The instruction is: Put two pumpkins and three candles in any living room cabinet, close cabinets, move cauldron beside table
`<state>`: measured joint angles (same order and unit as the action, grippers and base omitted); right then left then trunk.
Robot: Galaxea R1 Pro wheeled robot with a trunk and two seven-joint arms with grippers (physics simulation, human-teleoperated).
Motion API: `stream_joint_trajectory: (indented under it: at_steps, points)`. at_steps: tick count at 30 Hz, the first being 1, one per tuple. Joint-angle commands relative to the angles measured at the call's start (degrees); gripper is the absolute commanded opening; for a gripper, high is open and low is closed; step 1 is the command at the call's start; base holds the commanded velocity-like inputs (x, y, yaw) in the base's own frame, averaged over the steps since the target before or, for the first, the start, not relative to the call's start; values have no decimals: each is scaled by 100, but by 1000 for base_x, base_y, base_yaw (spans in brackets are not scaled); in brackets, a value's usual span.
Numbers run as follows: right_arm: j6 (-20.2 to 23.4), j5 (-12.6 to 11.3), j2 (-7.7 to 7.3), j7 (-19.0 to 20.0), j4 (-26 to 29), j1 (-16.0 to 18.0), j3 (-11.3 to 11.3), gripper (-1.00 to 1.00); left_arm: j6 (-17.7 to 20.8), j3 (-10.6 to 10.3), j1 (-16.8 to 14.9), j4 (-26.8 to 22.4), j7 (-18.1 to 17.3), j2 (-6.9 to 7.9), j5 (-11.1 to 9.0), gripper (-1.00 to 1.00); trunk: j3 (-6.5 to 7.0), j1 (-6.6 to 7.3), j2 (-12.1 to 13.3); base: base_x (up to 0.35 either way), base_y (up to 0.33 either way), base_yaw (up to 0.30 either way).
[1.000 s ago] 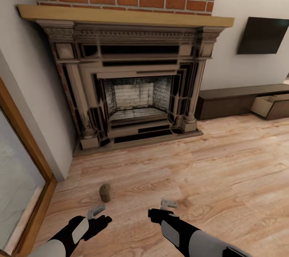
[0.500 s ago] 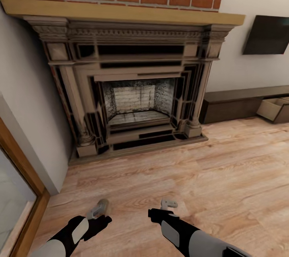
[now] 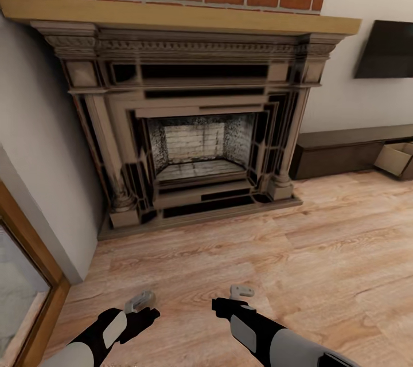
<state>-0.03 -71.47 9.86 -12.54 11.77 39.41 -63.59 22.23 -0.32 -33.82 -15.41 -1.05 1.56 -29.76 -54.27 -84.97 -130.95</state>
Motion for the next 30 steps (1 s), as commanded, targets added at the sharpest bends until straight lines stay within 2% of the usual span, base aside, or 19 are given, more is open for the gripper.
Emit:
stream_joint_trajectory:
  at_steps: [1, 11, 17, 22, 24, 27, 30]
  points:
    - [1, -43, -2, -37, 9, 5, -49, 100, 25, -3, -1, -6, -9, 2, -13, 100, -5, 1, -2, 2, 0, 236]
    - [-4, -43, -2, -47, 9, 5, -49, 100, 26, -3, -1, -6, -9, 2, -8, 100, -9, 1, -2, 14, 0, 272]
    - [-21, -49, -2, -35, 9, 5, -49, 100, 20, -9, -1, -6, -9, -4, 8, 100, -22, 1, -2, 261, 0, 267]
    - [57, -68, 3, -55, 57, 5, -43, 100, 18, -6, -1, -7, -10, 0, 9, 100, -25, 1, -2, 145, 0, 67]
    - [284, -85, 5, -76, 55, 5, -34, 100, 18, -10, -1, -7, -6, 1, 12, 100, -25, 1, -2, 27, 0, 12]
    - [1003, -88, 1, -291, 80, 65, 5, 100, 18, -11, -5, -13, 37, 9, 36, 100, -25, 1, -2, 9, 0, 4]
    - [1401, -104, -6, -596, 104, 453, 20, 100, 30, -12, -23, -14, 59, 132, 40, 100, -25, 1, -2, 3, 0, 1]
